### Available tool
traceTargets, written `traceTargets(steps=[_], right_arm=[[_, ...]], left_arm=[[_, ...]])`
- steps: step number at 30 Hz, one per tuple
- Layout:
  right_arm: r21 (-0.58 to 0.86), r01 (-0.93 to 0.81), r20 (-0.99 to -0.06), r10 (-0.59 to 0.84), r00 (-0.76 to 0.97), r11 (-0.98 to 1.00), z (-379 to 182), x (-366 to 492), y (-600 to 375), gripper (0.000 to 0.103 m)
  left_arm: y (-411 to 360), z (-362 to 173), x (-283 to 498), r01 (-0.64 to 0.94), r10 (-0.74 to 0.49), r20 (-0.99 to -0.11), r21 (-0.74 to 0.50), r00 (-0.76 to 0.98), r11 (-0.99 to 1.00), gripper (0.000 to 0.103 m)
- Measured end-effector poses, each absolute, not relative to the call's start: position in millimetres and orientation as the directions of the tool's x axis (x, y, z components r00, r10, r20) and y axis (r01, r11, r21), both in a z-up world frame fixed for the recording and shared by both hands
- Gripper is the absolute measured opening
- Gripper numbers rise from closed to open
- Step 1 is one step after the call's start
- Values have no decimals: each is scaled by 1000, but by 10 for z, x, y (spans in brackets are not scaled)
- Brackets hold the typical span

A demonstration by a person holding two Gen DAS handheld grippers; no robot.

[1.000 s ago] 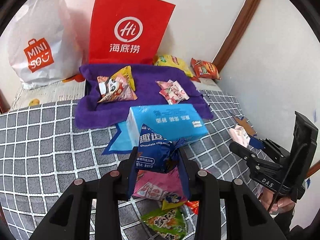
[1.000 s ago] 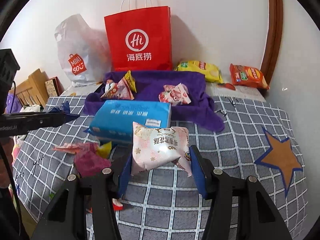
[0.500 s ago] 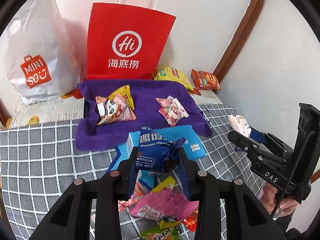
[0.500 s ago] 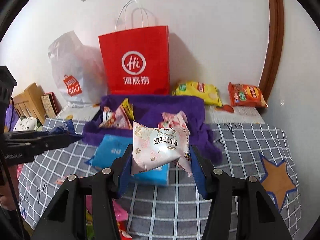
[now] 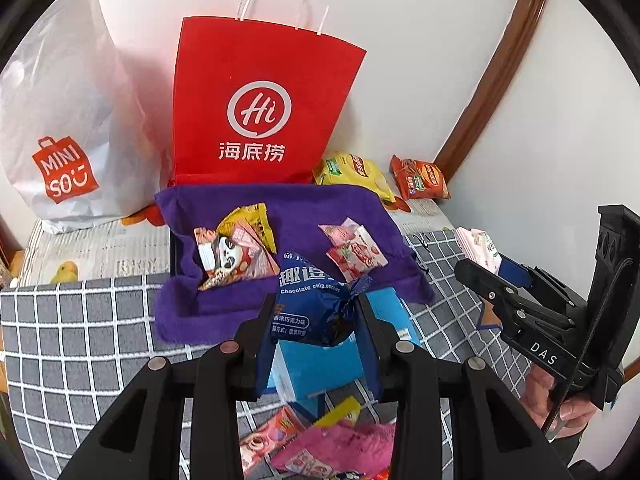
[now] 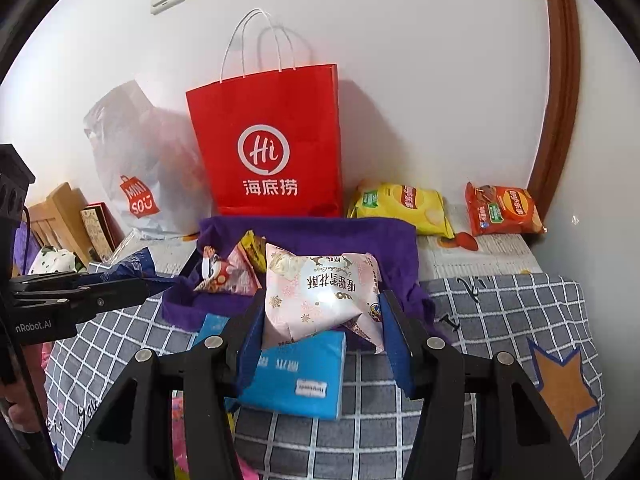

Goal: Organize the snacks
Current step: 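Carry the white-pink pouch and blue chocolate bag onto the purple towel with both tools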

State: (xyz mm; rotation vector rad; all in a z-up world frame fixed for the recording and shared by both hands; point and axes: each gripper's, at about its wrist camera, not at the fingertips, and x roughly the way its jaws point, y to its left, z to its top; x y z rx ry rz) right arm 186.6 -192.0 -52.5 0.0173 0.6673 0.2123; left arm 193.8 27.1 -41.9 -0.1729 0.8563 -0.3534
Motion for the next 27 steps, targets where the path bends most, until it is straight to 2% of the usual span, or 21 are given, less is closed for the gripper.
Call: traceTargets(steps=[16,27], right_arm=[[100,-188,-619,209,757,977,-523,2557,-1994,54],[112,-192,-633,219,742,975,-569,3187,-2080,54]], left_arm=[[582,-452,2492,157,-336,-709,-307,620,939,34],[615,-585,2987,132,-359,-714,-354,601,926,34]])
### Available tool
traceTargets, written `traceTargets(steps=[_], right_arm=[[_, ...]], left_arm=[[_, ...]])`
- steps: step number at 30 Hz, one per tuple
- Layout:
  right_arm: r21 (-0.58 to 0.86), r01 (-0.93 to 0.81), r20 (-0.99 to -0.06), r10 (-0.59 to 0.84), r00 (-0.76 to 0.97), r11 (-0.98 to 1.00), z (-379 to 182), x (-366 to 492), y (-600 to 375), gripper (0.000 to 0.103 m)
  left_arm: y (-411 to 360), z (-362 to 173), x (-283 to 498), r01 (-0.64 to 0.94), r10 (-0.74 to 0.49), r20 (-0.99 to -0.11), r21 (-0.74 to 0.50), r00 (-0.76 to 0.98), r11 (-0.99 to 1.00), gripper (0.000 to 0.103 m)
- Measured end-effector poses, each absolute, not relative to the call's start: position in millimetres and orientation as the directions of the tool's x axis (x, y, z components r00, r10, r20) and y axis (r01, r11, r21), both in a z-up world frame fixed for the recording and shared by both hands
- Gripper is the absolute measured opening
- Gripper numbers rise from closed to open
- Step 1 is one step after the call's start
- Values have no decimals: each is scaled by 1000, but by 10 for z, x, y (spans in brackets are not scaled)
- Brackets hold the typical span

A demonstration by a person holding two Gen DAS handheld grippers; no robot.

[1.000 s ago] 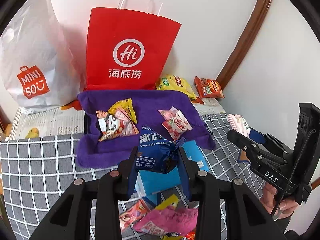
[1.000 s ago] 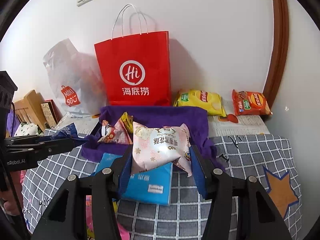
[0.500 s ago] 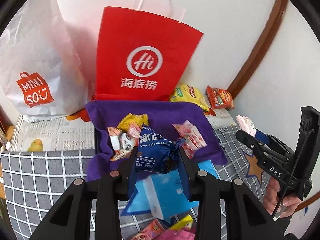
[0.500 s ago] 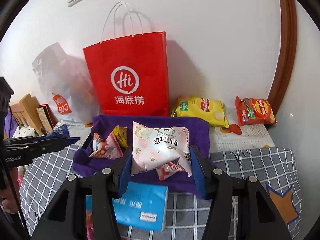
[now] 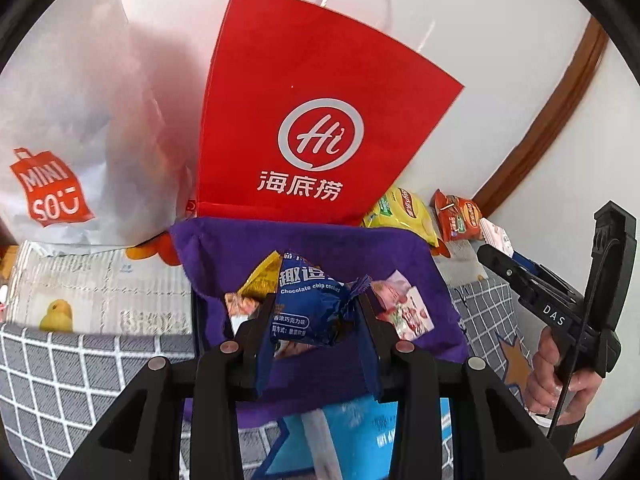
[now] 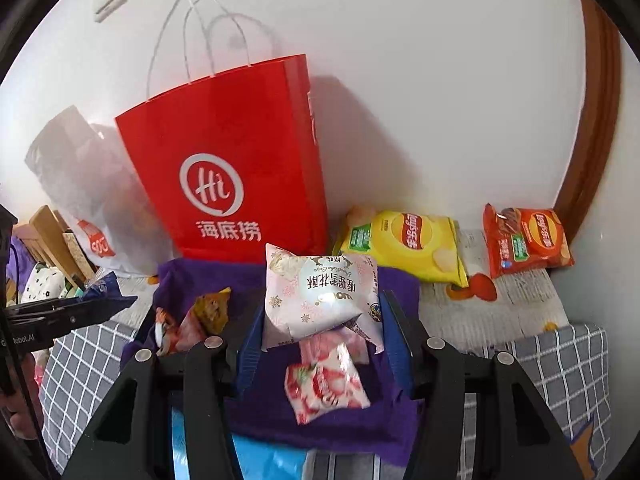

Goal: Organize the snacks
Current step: 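Carry the white-pink pouch and blue chocolate bag onto the purple towel with both tools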

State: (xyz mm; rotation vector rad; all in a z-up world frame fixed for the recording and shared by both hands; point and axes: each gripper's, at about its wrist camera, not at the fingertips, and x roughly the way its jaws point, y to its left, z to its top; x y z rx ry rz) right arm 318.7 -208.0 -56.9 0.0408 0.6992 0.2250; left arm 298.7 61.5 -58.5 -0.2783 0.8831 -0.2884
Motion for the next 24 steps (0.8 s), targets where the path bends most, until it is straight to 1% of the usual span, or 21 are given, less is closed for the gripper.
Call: traceTargets(steps=[7,14,18,24], right_arm=[[133,-198,-647,237,725,971,-747,3531,-2113,54],[102,-205,-724,214,656,973,-1125,3774,-2164,54],[127,-211,-750,233,618,969,-1282,3868,-2190,54],[128,-223,-764,239,599,966,-1395,3920,-2127,54]], left_arm=[[572,-778,3275,115,-360,-728,-365,583,924,35],[630,-1046,3475,79,-360,-746,-384,561,920,34],[647,-1146,3521,73,-366,-754,-392,545,917,35],[646,-1236,3559,61,-366,-763,-397,533,916,35]])
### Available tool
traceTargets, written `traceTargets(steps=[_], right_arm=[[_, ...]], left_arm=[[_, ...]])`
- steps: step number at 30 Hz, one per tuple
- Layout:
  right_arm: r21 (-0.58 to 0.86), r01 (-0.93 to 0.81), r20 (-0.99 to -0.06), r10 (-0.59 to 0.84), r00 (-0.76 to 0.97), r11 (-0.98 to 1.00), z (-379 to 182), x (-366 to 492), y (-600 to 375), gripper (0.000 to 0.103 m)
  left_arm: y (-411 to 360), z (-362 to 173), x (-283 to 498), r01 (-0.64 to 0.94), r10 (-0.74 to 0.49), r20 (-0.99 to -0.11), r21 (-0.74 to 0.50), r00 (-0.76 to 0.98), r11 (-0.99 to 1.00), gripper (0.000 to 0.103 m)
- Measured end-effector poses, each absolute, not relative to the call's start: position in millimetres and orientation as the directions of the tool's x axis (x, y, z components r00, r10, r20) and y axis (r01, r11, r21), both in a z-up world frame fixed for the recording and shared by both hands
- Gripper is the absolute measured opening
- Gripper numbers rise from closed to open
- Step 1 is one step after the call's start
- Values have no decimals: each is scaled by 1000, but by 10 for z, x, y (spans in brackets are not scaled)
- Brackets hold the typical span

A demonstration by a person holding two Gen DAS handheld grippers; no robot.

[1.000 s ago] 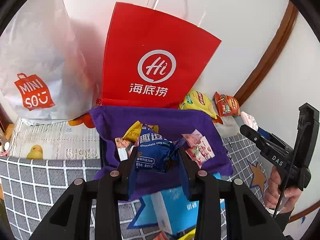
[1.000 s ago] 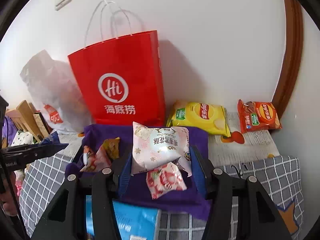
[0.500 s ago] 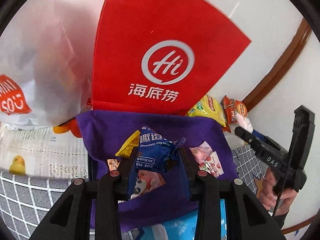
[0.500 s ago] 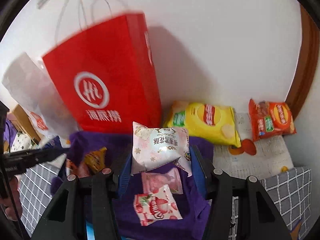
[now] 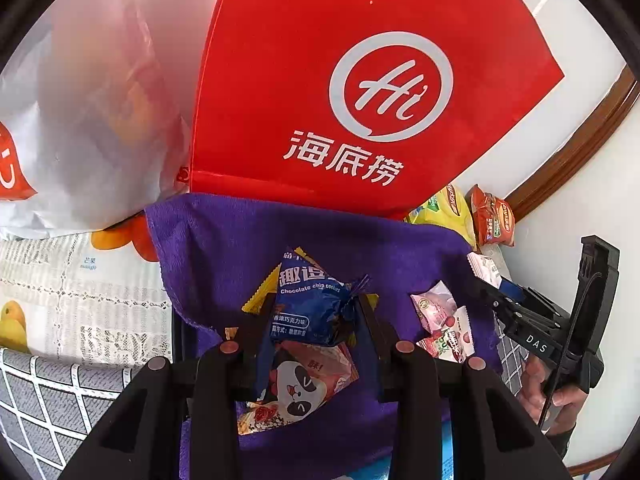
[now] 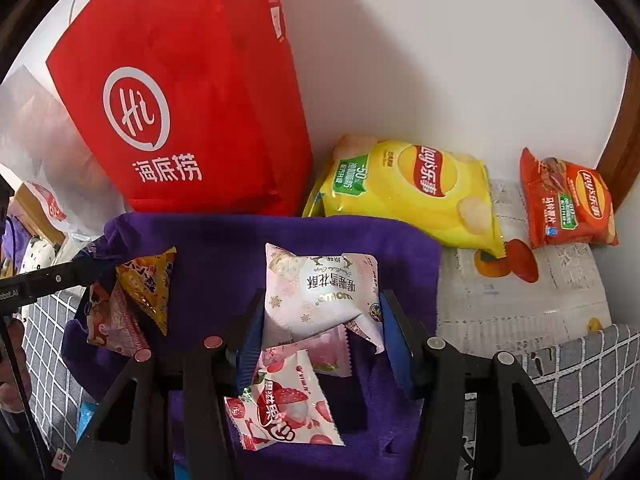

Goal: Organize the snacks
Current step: 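Carry the white-pink pouch and blue chocolate bag onto the purple towel with both tools, then open both tools to drop the pouch and chocolate bag on the towel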

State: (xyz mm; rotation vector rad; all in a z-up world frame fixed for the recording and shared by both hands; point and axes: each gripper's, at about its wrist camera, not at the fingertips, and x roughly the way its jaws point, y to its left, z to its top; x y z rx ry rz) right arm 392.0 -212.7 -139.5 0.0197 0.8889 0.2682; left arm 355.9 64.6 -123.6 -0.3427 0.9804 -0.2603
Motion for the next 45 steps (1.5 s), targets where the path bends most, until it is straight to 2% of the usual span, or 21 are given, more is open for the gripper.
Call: traceTargets(steps=[25,30,33,35,36,39,40,42,45], right_arm=[[72,-258,-807,208,552,964,-1586,3982,-1921,56],[51,-267,-809,196,554,962,-1560,3954,-1899,61],[53,-266,-803,200,562,962,-1530,3938,-1889,67],[64,-266,-803,208,559,962,-1504,3938,-1891,77],[72,-261,-801,211,560,963,-1484,3934,-1901,78],[90,-249,-788,222,574,964,-1401,3913,-1925,79],[94,-247,-786,224,577,964,-1380,3905,-1928,80],[106,-242,-775,233,588,964,-1308,3873,-1946,80],[107,-236,-758,233,609,966,-1218,3824,-1952,80]], left_arm=[[351,-1419,3602,110,-363,-800,-355,479,928,35],[362,-1431,3608,112,-374,-796,-367,476,924,35],[357,-1426,3596,123,-374,-796,-361,476,924,35],[341,-1421,3585,129,-371,-796,-354,478,926,35],[329,-1420,3579,132,-371,-796,-352,478,927,36],[305,-1410,3563,140,-378,-796,-356,472,924,44],[300,-1400,3555,143,-377,-796,-353,473,925,54],[273,-1363,3531,158,-376,-795,-343,477,926,67],[231,-1274,3474,175,-358,-788,-313,500,934,70]])
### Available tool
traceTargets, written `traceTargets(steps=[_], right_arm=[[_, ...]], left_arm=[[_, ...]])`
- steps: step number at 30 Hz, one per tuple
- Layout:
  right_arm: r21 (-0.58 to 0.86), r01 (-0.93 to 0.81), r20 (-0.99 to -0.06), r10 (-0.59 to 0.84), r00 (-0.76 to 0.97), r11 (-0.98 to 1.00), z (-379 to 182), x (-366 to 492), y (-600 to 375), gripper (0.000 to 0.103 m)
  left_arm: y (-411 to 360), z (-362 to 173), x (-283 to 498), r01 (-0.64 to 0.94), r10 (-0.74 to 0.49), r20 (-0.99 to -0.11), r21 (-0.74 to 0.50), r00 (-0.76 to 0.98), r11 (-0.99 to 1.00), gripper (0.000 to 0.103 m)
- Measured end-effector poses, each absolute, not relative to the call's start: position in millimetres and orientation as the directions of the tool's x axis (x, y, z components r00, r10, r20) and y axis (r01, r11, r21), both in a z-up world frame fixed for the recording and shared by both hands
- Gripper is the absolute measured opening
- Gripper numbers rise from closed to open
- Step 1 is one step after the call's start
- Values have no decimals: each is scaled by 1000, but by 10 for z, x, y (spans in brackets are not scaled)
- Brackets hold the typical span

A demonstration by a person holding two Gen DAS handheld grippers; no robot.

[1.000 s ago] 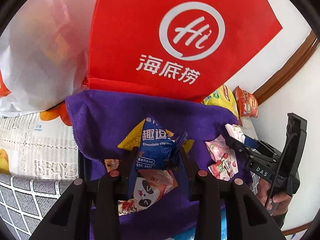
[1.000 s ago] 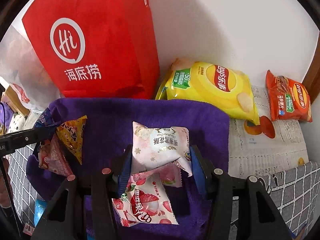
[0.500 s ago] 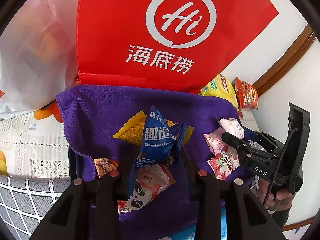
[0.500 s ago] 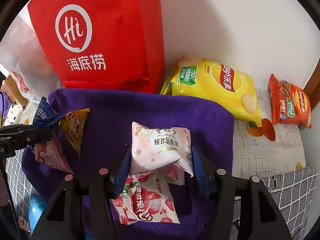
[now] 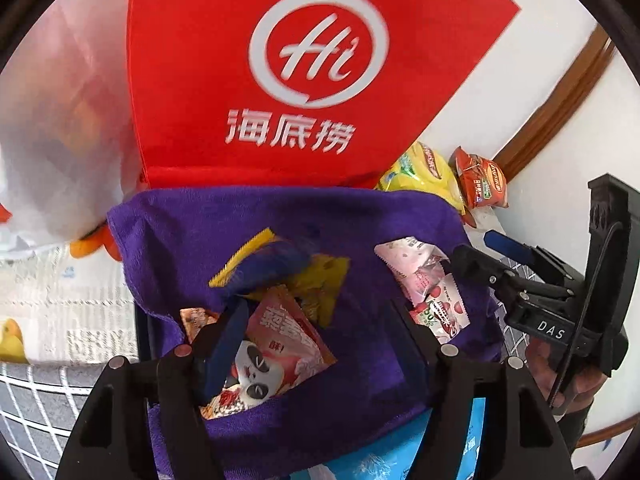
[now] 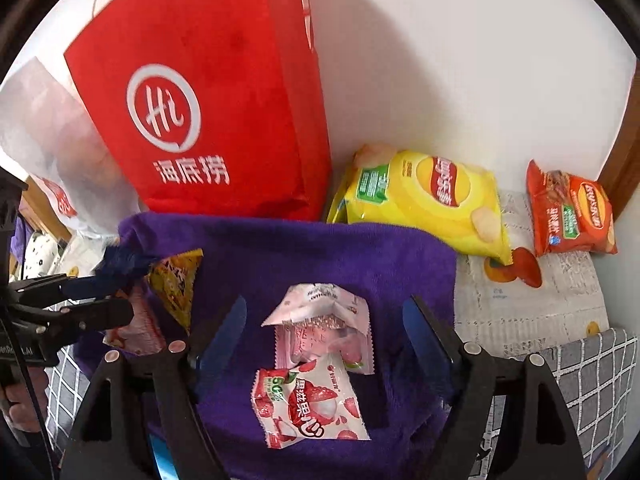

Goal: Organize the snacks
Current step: 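Open both tools to drop the pouch and chocolate bag on the towel, then move both open tools back to the snacks beside the blue tissue box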

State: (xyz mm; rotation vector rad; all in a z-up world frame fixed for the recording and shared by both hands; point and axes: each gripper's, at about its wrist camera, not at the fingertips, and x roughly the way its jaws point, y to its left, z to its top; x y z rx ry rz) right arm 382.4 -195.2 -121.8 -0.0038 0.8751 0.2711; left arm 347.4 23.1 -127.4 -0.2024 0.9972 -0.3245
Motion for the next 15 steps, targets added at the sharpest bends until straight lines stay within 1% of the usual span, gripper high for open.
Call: traceTargets(steps=[1,8,15], right_arm=[[105,-234,-750,231,619,967,-1187,3804,-1949,80],[67,-233,-712,210,670,970,-952,3616,-1887,80],[54,-153,-680,148,718,987,-738,3225,-1968,80]], left_arm=[[215,-1245,3459,176,-349,-788,-302,507,937,71],[241,-1025,3318,180,-328,-765,-275,554,944,72],[271,-756,3138,194,-320,-735,-254,598,947,72]])
